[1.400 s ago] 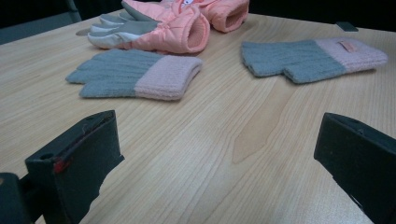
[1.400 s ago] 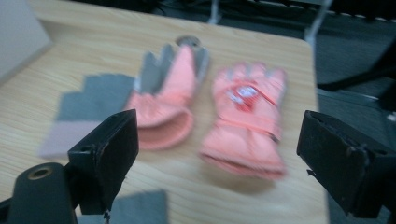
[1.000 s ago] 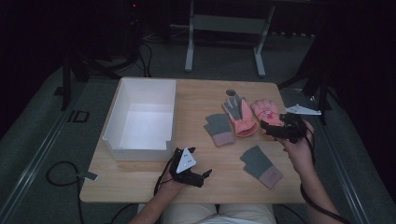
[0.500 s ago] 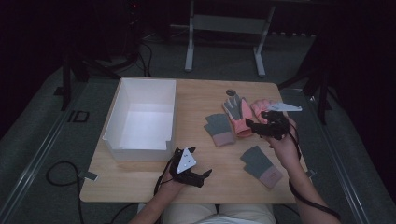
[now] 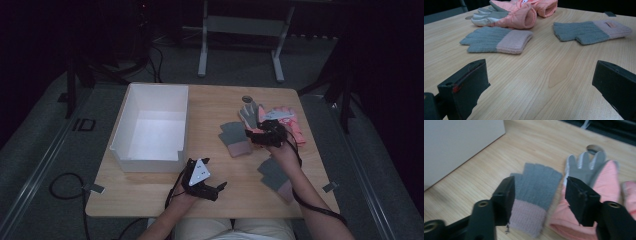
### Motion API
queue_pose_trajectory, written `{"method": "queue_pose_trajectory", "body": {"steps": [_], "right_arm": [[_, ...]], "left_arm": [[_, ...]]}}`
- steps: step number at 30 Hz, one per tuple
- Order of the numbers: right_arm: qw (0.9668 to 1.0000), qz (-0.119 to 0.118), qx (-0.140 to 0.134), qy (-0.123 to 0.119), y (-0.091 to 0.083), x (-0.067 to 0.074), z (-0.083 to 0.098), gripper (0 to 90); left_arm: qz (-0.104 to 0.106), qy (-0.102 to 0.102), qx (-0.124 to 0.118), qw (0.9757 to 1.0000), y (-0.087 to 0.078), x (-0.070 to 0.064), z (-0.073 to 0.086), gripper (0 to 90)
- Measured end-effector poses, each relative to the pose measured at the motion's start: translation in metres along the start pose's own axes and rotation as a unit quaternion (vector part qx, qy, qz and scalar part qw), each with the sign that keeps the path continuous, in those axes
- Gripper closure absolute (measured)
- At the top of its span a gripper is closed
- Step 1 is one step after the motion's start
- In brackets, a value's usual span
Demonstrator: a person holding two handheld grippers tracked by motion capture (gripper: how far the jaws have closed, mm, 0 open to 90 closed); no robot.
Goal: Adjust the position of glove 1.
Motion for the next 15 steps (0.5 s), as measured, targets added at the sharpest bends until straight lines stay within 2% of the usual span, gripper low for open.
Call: {"method": "queue_pose_trajectory", "body": {"steps": [2, 4, 8, 9, 10, 11, 15], "right_arm": [[1.0000, 0.002, 0.004, -0.002, 0.003, 0.000, 0.000, 43.7], [0.9998, -0.002, 0.018, -0.003, 0.017, 0.001, 0.002, 46.5], [0.9992, -0.023, 0.032, -0.005, 0.029, 0.003, 0.006, 49.8], [0.9992, -0.023, 0.032, -0.005, 0.029, 0.003, 0.006, 49.9], [0.9985, -0.018, 0.050, -0.011, 0.039, 0.001, 0.010, 52.8], [0.9983, -0.018, 0.053, -0.013, 0.043, 0.001, 0.011, 52.8], [0.9971, -0.014, 0.075, -0.009, 0.059, -0.002, 0.017, 54.2]], "left_arm": [[0.002, 0.000, -0.001, 1.0000, 0.000, 0.000, 0.000, 0.0], [0.000, 0.004, -0.001, 1.0000, 0.000, -0.001, 0.000, 0.0], [0.002, 0.007, -0.001, 1.0000, 0.000, -0.002, 0.000, 0.1], [0.002, 0.009, -0.001, 1.0000, 0.000, -0.002, 0.000, 0.1], [0.003, 0.009, 0.000, 1.0000, 0.000, -0.002, 0.000, 0.0], [0.003, 0.008, -0.001, 1.0000, 0.000, -0.002, 0.000, 0.1], [0.004, 0.008, -0.001, 1.0000, 0.000, -0.002, 0.000, 0.0]]}}
Point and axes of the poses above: each handheld gripper's, and its own axes: y roughly forward along the jaws, z roughly out of its underside, x roughly to its left, the point moved 7 cm from there along y, roughly forward along the jaws, and after that the axes turned 10 degrees about y, right-handed, at the moved point
